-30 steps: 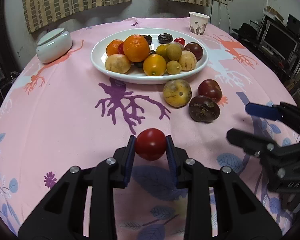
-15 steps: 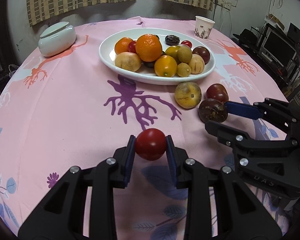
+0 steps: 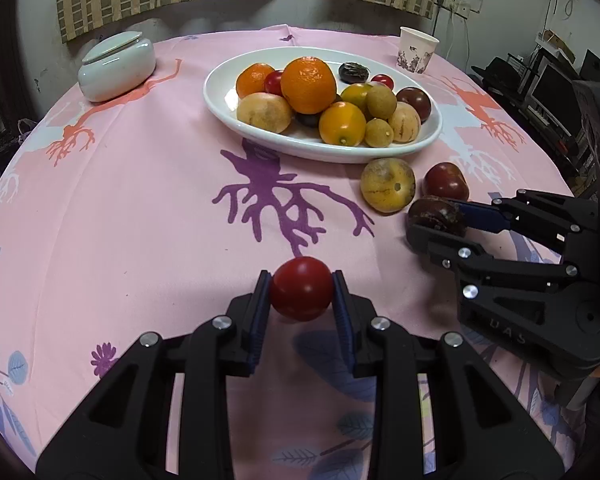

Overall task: Organize fruits
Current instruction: 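Grasp a dark brown oblong fruit with the right tool while the left tool holds the tomato, then carry both fruits onto the white plate and open both tools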

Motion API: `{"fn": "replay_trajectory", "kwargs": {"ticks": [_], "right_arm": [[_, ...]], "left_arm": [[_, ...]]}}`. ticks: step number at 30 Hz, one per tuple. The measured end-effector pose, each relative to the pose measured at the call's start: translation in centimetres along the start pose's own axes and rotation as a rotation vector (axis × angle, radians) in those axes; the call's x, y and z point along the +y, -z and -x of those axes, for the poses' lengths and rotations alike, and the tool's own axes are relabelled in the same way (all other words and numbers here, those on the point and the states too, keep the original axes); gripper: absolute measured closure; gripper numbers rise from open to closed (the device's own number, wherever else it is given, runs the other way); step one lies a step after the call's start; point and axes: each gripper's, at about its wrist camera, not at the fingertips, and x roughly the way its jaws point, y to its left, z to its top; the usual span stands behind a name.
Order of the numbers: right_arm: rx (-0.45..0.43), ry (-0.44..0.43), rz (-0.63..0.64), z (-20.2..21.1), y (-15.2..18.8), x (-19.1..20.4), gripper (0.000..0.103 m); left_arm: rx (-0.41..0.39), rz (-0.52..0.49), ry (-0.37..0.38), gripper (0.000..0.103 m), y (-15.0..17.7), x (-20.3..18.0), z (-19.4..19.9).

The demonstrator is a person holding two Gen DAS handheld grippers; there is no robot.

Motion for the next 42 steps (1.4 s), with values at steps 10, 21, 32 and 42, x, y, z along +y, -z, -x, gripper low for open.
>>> {"fn": "replay_trajectory", "kwargs": {"ticks": [10, 21, 32, 42], "right_arm": [[-0.028, -0.035, -0.035, 1.9, 1.1, -0.5, 0.076], [-0.066, -0.066, -0.032, 3.7, 2.1, -1.1, 0.08], [-0.033, -0.047, -0.076, 1.2, 2.9, -1.5, 0.082], [-0.103, -0.089, -0.132, 3.8, 2.8, -2.7, 0.082]], "left_arm": [[-0.014, -0.009, -0.008, 0.072, 0.0, -0.2, 0.2], [-0.022, -0.026, -0.03, 0.072, 0.1, -0.8, 0.4], [-0.003, -0.028, -0.013, 0.072, 0.2, -0.9, 0.0], [-0.012, -0.029, -0.018, 0.072, 0.1, -1.0, 0.4]]}}
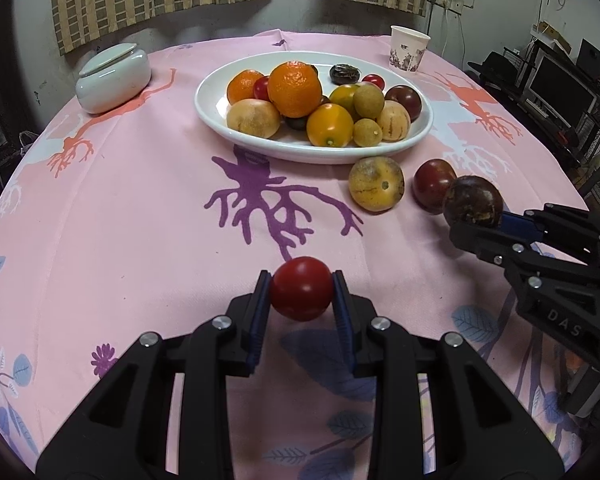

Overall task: Organize fruits
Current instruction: 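Carry both fruits onto the white plate and open both tools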

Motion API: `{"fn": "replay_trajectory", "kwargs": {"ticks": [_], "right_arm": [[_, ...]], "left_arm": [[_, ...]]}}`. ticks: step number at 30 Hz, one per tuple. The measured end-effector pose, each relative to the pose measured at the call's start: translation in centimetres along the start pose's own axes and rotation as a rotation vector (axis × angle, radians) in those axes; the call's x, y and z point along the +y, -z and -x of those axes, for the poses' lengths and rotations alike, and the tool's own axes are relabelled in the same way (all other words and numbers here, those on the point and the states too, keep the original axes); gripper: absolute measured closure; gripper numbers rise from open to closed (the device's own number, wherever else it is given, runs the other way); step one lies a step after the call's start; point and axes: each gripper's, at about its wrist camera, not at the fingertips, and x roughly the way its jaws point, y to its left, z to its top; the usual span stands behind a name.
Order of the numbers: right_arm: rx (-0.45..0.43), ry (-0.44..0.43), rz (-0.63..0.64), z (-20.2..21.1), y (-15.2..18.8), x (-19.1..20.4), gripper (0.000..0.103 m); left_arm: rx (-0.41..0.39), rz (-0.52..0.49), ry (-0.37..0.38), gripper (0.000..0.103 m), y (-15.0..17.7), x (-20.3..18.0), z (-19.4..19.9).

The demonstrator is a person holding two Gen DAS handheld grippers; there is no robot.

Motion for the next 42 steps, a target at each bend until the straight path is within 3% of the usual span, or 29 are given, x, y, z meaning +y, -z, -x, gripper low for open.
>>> {"fn": "replay_trajectory", "kwargs": {"ticks": [4, 7, 14, 21, 29, 31, 32, 33, 42], "right_arm": [[-0.037, -0.007, 0.019, 1.9, -1.2, 0.0, 0.081], [-0.064, -0.001, 0.037, 2.9, -2.6, -0.2, 0.081], [-0.109, 0.011, 0.055, 2.8, -6.3, -1.3, 0.081], [-0.1, 0.032, 0.036, -1.4, -10.2, -2.9, 0.081], [-0.093, 0.074, -0.021, -6.2, -12.2, -5.0, 0.081], [-0.077, 0.07, -0.044, -7.0, -12.2, -5.5, 0.08], [-0.077, 0.077, -0.051, -7.1, -12.0, -5.7, 0.08], [-0.08, 0.082, -0.059, -7.1, -11.9, -5.8, 0.078], [-0.107, 0.037, -0.109, -4.0, -10.1, -6.2, 0.078]], "left_arm": [[-0.02, 0.01, 0.031, 0.072, -0.9, -0.1, 1.4], [-0.047, -0.028, 0.012, 0.072, -2.3, -0.8, 2.5], [-0.091, -0.052, 0.014, 0.072, -8.4, -1.5, 3.4], [-0.097, -0.036, -0.039, 0.072, -15.9, -1.8, -0.3], [-0.03, -0.029, -0.116, 0.071, -18.4, -1.6, -6.3], [-0.03, -0.012, -0.124, 0.058, -18.5, -1.2, -7.0], [-0.035, 0.0, -0.13, 0.039, -18.5, -1.0, -7.0], [-0.054, 0.017, -0.137, 0.033, -18.5, -0.8, -6.8], [-0.106, 0.027, -0.138, 0.028, -17.0, -0.7, -3.4]]}}
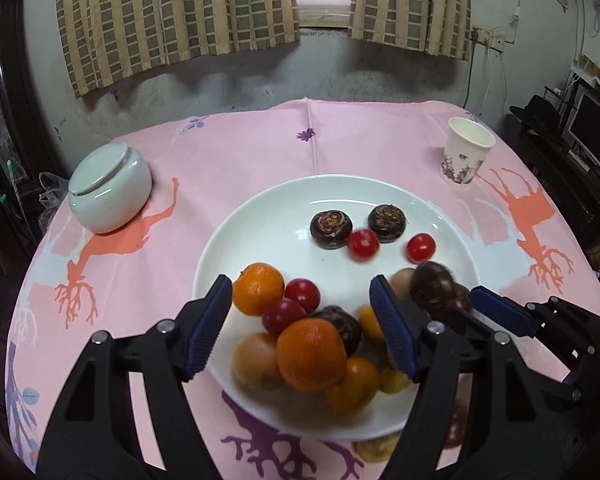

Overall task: Organize fruits
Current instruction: 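Carry both fruits onto the white plate and open both tools, then grasp a yellow-brown round fruit from the cloth with the left tool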

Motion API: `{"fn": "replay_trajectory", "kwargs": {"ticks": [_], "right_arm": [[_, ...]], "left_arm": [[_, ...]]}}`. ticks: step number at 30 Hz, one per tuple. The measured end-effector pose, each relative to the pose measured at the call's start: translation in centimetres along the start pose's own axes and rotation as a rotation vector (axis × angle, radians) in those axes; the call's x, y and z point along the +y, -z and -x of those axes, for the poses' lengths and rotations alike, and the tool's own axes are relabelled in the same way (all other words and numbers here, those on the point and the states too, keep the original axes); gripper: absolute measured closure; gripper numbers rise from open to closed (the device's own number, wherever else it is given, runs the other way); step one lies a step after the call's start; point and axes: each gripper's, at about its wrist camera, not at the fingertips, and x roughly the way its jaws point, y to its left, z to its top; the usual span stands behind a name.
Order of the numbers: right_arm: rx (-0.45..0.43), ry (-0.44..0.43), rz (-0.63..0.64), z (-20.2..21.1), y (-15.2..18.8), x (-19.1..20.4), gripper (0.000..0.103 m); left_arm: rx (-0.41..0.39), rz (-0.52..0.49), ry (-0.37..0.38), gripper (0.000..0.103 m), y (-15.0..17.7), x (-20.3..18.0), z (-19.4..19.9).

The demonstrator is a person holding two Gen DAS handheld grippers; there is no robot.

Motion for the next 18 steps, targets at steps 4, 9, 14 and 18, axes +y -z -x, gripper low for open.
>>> {"fn": "replay_trajectory", "kwargs": {"ticks": [4, 9, 14, 18], "right_arm": [[0.002, -0.02, -0.007, 2.0, 1.5, -0.1, 0.075], [-0.011, -0.03, -0.025, 4.9, 4.2, -0.3, 0.041], [-0.011, -0.035, -0.037, 6.8, 6.5, -0.1, 0.04], [0.002, -0.033, -0.056, 7.5, 7.7, -0.2, 0.038]], "left_arm": [[-0.052, -0.024, -0.029, 0.02, 2.3, -0.3, 2.9], [-0.057, -0.016, -0.021, 0.019, 5.8, -0.3, 5.5], [-0.065, -0.033, -0.024, 0.019, 8.8, -1.0, 7.1], [-0.052, -0.022, -0.008, 0.019, 10.3, -1.2, 7.7]]}}
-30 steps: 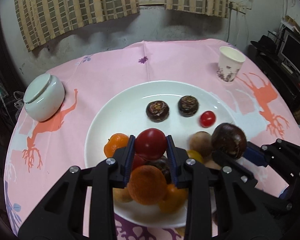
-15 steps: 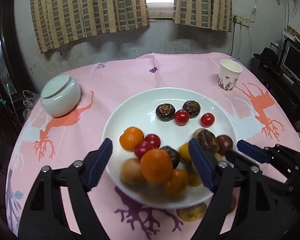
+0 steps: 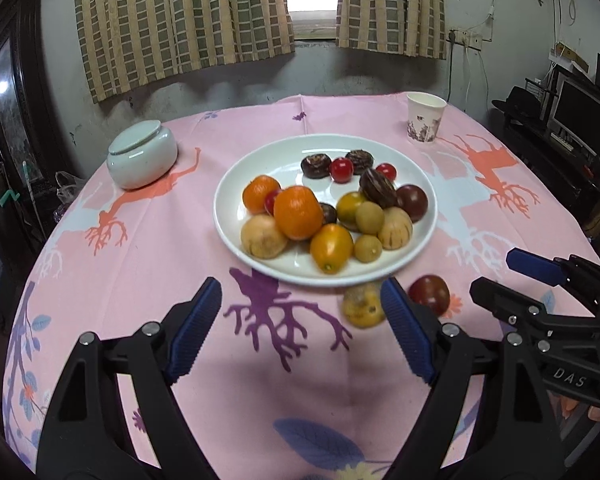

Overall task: Organize fruits
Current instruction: 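Grasp a yellow-brown round fruit from the cloth with the left tool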

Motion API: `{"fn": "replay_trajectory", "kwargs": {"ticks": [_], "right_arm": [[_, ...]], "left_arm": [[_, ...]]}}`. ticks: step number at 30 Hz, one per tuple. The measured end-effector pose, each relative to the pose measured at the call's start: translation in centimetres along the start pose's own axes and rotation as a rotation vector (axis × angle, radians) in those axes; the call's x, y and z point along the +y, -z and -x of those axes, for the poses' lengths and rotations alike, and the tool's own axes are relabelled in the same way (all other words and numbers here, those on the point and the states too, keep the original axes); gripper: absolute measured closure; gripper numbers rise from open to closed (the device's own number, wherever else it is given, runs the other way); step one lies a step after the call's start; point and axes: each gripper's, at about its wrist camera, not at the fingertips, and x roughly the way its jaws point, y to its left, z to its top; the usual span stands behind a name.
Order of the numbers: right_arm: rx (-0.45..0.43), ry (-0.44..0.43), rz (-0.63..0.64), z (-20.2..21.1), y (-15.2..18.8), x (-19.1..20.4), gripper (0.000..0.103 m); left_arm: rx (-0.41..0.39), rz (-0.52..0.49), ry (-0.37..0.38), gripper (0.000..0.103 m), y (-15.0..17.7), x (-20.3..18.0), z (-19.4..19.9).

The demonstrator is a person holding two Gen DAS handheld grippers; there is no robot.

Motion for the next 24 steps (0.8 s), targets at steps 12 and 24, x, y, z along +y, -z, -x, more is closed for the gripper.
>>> {"fn": "replay_trajectory", "kwargs": {"ticks": [12, 24], "right_arm": [[0.002, 0.035, -0.056, 0.8, 1.1, -2.1, 0.032], [0.004, 0.032, -0.063, 0.9, 1.1, -2.3, 0.031]], "left_arm": [[0.11, 0.021, -0.01, 0.017, 3.5, -0.5, -2.4], [0.134, 0.011, 0.003, 0.017, 3.4, -2.4, -5.3]]}}
